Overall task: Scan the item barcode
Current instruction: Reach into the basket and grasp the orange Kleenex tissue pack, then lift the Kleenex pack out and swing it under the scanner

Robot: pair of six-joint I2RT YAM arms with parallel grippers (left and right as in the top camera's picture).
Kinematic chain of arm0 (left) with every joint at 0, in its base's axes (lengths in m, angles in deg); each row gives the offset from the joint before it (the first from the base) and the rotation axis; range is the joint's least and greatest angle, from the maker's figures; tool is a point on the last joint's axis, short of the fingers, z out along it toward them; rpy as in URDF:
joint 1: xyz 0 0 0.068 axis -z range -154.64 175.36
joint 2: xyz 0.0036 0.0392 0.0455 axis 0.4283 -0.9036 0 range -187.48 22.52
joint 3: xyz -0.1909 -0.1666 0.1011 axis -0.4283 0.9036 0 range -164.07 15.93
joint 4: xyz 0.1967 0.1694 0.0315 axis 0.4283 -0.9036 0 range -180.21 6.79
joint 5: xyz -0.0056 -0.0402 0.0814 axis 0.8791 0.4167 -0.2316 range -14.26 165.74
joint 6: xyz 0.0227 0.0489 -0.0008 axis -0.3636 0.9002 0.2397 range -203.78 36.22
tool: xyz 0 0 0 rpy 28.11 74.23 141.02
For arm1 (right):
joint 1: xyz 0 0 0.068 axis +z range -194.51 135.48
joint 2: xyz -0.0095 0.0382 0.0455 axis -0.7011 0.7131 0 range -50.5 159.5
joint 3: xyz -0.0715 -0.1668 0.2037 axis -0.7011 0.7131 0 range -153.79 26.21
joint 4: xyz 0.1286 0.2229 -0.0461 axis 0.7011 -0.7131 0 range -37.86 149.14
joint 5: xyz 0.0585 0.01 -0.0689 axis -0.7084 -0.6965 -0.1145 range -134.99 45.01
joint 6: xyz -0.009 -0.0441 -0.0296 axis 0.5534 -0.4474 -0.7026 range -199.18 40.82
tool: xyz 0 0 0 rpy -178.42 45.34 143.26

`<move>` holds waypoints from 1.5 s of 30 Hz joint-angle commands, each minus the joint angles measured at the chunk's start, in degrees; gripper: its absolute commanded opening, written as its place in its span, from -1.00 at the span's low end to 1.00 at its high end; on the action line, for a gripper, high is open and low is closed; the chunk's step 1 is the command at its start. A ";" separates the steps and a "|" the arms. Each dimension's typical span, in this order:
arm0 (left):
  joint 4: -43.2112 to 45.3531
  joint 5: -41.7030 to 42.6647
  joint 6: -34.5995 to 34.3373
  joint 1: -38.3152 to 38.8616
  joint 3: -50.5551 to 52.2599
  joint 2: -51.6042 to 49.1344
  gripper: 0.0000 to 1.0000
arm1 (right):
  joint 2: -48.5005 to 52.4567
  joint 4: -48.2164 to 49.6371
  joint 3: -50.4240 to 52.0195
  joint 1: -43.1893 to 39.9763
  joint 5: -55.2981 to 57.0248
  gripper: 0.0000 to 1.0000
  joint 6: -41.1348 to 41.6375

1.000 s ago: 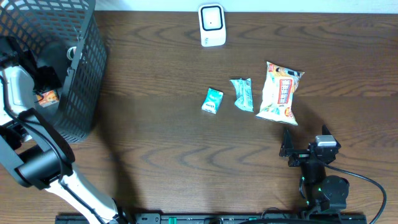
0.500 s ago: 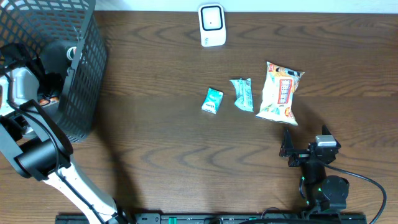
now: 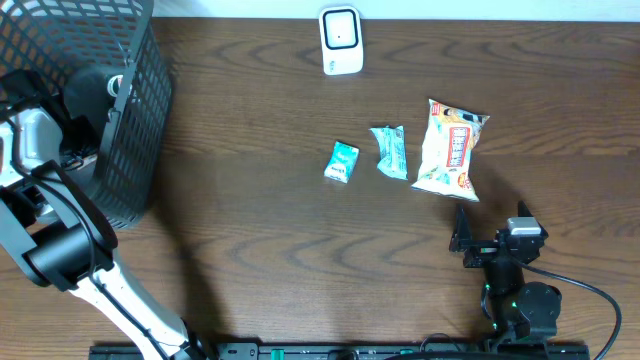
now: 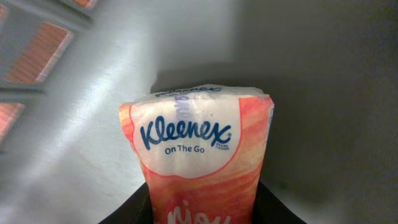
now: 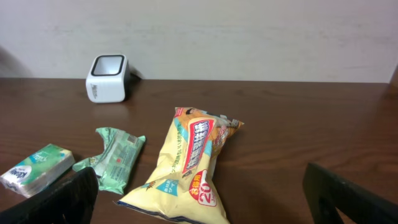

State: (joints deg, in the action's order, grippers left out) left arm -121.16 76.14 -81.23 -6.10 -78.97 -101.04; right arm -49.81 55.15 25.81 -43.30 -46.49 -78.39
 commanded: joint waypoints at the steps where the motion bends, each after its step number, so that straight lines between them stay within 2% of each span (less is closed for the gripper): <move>1: -0.37 9.55 -2.91 -0.02 -0.50 6.78 -0.27 | -0.37 -0.15 0.11 0.50 0.28 0.99 -0.46; 8: 1.62 20.52 -8.44 -0.02 -0.70 22.88 -0.27 | -0.37 -0.15 0.11 0.50 0.28 0.98 -0.46; 15: 5.07 41.13 -13.73 1.27 -0.70 41.05 -0.27 | -0.37 -0.15 0.11 0.50 0.28 0.99 -0.46; 18: 5.70 44.63 -14.10 5.38 -0.70 46.62 -0.27 | -0.37 -0.15 0.11 0.50 0.28 0.99 -0.46; 23: 3.17 44.54 -13.57 18.64 -0.68 51.36 -0.27 | -0.37 -0.15 0.11 0.50 0.28 0.99 -0.46; 27: 0.39 38.71 -12.66 30.86 0.20 50.34 -0.27 | -0.37 -0.15 0.11 0.50 0.28 0.99 -0.46; 30: -1.38 28.50 -12.66 39.41 1.64 47.76 -0.27 | -0.37 -0.15 0.11 0.50 0.28 0.98 -0.46; 31: -2.16 22.36 -12.66 43.34 2.12 45.51 -0.27 | -0.37 -0.15 0.11 0.50 0.28 0.99 -0.46; 36: -3.45 4.24 -12.72 51.34 2.21 35.93 -0.27 | -0.37 -0.15 0.11 0.50 0.28 0.99 -0.46; 45: -3.52 1.81 -12.96 56.08 2.21 15.52 -0.27 | -0.37 -0.15 0.11 0.50 0.28 0.98 -0.46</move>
State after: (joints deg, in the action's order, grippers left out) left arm -124.55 81.50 -94.28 49.06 -77.24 -80.37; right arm -49.81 55.15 25.81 -43.30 -46.47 -78.39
